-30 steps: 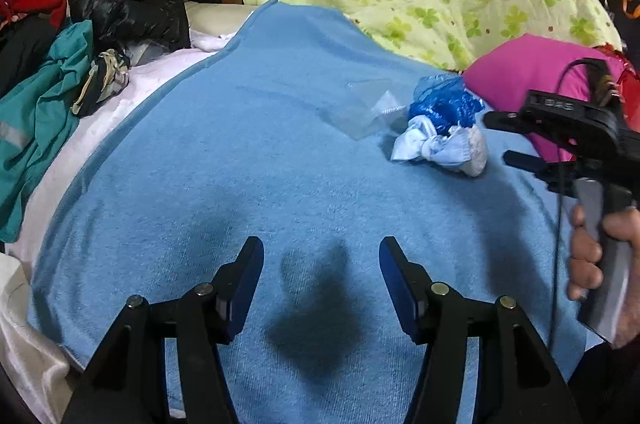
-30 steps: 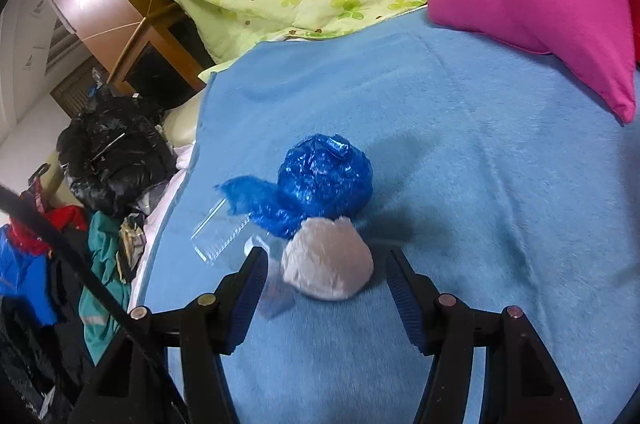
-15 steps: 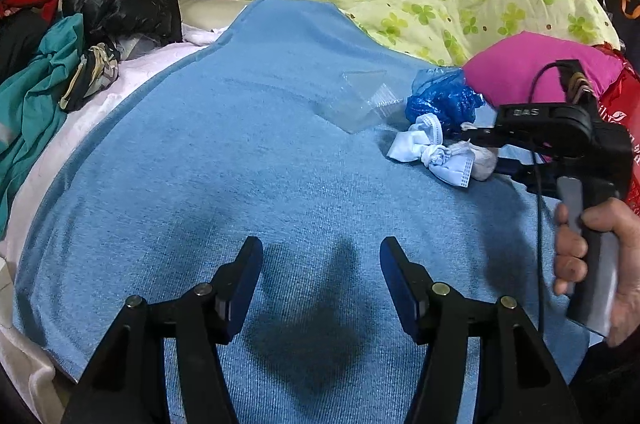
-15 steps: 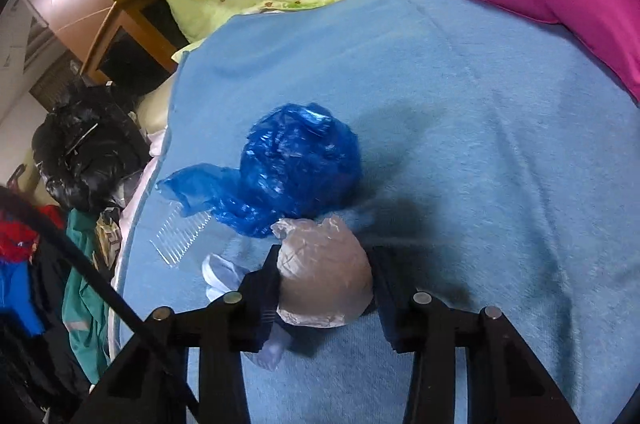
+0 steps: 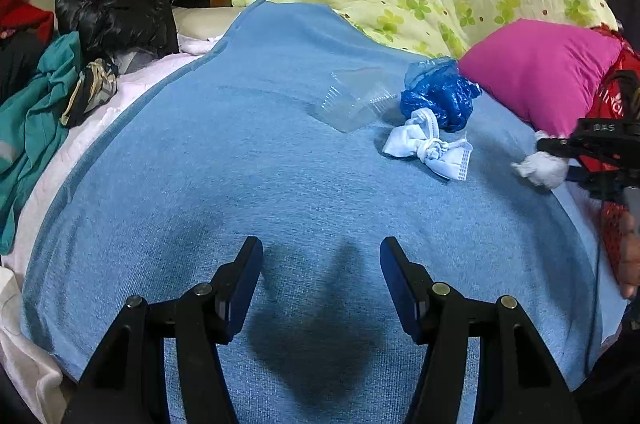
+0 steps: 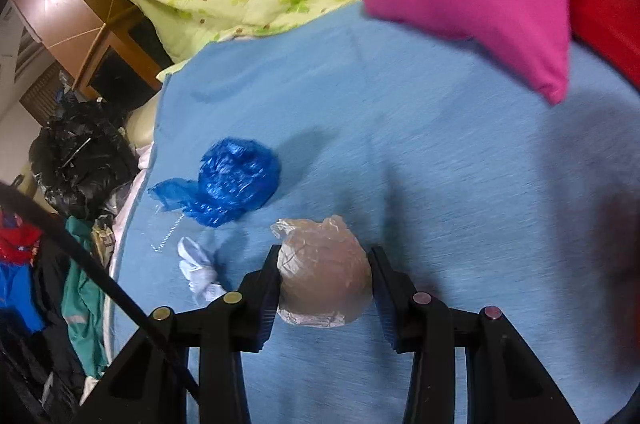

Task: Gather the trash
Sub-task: 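Grasp the white face mask with the left tool while the right tool holds the white bag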

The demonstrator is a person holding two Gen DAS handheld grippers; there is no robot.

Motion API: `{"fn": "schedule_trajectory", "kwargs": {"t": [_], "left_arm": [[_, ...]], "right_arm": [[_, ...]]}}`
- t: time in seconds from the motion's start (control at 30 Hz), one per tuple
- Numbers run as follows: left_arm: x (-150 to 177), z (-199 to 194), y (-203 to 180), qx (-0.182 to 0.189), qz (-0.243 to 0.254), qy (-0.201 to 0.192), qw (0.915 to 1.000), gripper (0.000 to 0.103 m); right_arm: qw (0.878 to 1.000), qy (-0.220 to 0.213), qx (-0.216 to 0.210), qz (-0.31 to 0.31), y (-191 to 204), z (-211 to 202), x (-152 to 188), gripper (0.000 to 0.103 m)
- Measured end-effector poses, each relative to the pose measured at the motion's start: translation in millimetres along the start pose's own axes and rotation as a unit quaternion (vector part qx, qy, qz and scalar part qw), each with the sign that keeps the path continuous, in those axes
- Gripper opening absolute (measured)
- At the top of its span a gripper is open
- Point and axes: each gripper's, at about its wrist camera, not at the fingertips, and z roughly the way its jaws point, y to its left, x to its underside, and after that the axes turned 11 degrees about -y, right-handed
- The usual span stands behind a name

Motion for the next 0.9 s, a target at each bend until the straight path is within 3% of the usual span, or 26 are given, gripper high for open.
{"fn": "schedule_trajectory", "kwargs": {"t": [0.23, 0.4, 0.47, 0.6, 0.77, 0.9], "left_arm": [[-5, 4, -19, 0.014, 0.006, 0.017, 0.9997, 0.062], [-36, 16, -44, 0.047, -0.032, 0.022, 0.9982, 0.062], [-51, 23, -56, 0.055, -0.04, 0.021, 0.9975, 0.067], [-73, 46, -77, 0.058, -0.067, 0.032, 0.9956, 0.07], [-75, 83, -90, 0.026, -0.1, 0.08, 0.9914, 0.07], [-68, 98, -92, 0.006, -0.112, 0.1, 0.9887, 0.069]], "right_arm": [[1.0, -0.002, 0.025, 0.016, -42, -18, -8, 0.045], [0.998, 0.022, 0.038, 0.037, -68, -16, -8, 0.047], [0.998, 0.027, 0.038, 0.043, -75, -17, -7, 0.048], [0.998, 0.032, 0.036, 0.035, -75, -17, -8, 0.051], [0.998, 0.054, 0.02, 0.04, -75, -14, -7, 0.061], [0.997, 0.067, 0.014, 0.039, -73, -13, -4, 0.062]]}}
